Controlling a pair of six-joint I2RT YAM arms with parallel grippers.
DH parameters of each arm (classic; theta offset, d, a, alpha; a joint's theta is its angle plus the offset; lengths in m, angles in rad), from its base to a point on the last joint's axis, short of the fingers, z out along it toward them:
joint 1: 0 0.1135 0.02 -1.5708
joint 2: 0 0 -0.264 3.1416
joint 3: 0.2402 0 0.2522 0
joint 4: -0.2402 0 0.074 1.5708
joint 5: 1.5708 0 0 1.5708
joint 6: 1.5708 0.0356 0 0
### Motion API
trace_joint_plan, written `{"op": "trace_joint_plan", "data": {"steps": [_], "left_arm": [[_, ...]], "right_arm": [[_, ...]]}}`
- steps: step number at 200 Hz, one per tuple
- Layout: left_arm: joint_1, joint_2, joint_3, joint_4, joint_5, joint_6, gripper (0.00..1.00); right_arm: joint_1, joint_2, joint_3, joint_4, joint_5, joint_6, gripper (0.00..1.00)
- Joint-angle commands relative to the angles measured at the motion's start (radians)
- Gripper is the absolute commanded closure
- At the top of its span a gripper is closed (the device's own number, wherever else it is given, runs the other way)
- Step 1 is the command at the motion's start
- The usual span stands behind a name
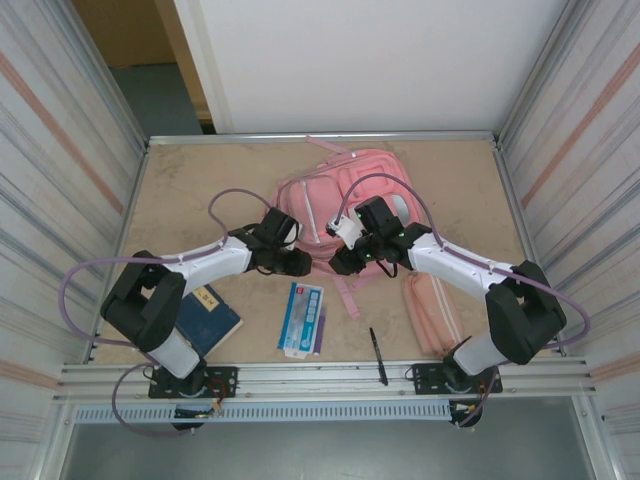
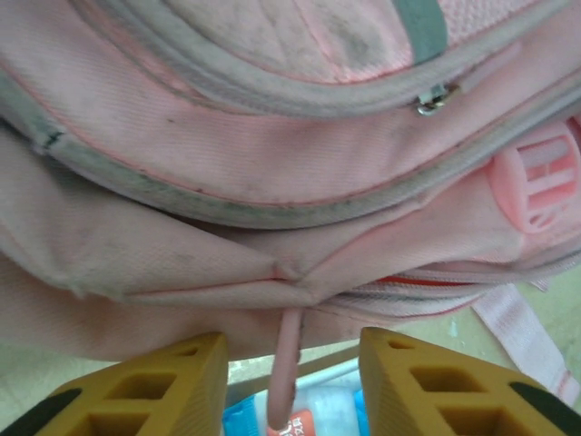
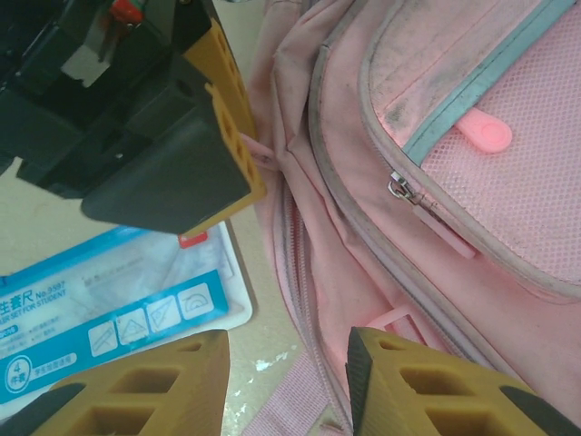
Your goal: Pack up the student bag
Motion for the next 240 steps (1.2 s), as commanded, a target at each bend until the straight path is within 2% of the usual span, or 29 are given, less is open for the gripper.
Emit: {"op": "trace_joint_plan", "data": {"steps": [1,43,78,165,215,240], "left_arm": [[0.003,0.004,0.018,-0.003,-0.083,-0.015,0.62],[-0.011,-0.018,0.026,-0.013,-0.112,0.005,0.74],[-0.023,-0.017,0.028,-0.003,-0.101,0.009,0.79],[-0.034,0.000,0.058,-0.006,-0.110,0.027,0.77],[-0.036,0.018,0.065,0.005,-0.096,0.027,0.84],[-0.036,0.036,0.057,0.000,-0.098,0.026,0.80]], "right_arm": [[-0.006,-0.044,-0.015,-0.018,-0.024,0.021,0.62],[-0.005,-0.054,-0.025,-0.018,-0.026,0.023,0.62],[-0.002,-0.033,-0.013,-0.028,-0.043,0.024,0.62],[0.006,-0.013,-0.005,-0.031,-0.052,0.030,0.62],[0.010,-0.005,0.000,-0.037,-0.050,0.031,0.62],[0.011,-0.003,-0.003,-0.034,-0.048,0.029,0.62]]}}
